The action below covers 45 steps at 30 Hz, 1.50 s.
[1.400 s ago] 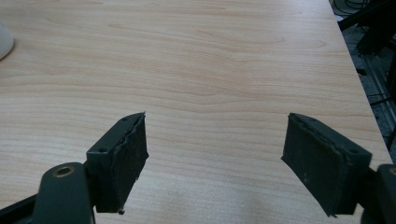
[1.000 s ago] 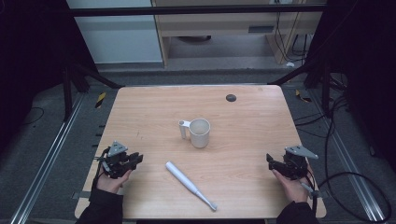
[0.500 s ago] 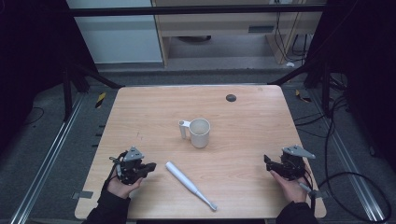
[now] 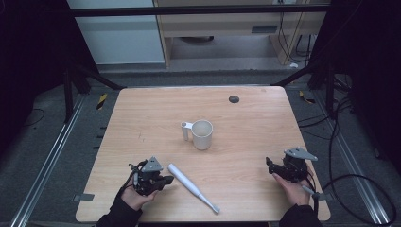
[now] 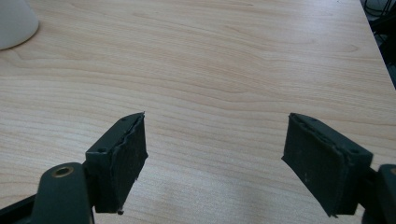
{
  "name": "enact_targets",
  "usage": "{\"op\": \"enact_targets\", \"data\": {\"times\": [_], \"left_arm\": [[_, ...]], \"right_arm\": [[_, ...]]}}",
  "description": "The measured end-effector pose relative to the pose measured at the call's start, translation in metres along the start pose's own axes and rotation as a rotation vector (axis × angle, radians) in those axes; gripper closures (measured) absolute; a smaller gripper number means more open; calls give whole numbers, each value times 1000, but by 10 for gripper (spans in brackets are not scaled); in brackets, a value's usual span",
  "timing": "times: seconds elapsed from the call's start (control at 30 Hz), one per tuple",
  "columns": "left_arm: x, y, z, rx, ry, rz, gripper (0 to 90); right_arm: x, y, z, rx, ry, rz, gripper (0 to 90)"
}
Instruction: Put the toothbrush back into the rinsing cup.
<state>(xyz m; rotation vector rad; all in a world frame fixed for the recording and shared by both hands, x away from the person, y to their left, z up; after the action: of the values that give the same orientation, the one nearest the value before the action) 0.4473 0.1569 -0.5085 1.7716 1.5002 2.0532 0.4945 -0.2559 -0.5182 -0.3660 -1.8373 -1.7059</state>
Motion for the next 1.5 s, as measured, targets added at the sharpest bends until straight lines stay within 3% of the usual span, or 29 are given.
{"op": "enact_targets", "data": {"times": [0.77, 1.5], "left_arm": [[-27, 5, -49, -113, -119, 82, 893], [-50, 10, -70, -167, -152, 119, 893]], "right_arm": [[-2, -2, 1, 10, 4, 7, 200], [-3, -2, 0, 14, -2, 9, 197]]}}
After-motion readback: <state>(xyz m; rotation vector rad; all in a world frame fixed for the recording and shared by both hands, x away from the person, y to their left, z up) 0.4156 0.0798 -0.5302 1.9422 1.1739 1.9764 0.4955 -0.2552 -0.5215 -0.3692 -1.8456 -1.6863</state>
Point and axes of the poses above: each handheld gripper's, and its own axes: x roughly backward along the jaws, y roughly out of its top, z roughly to its left, the point moved 6 cm from there along -x, roughly forward along the jaws, and after that the axes turned 1 degree about z, right-handed, at the moved point
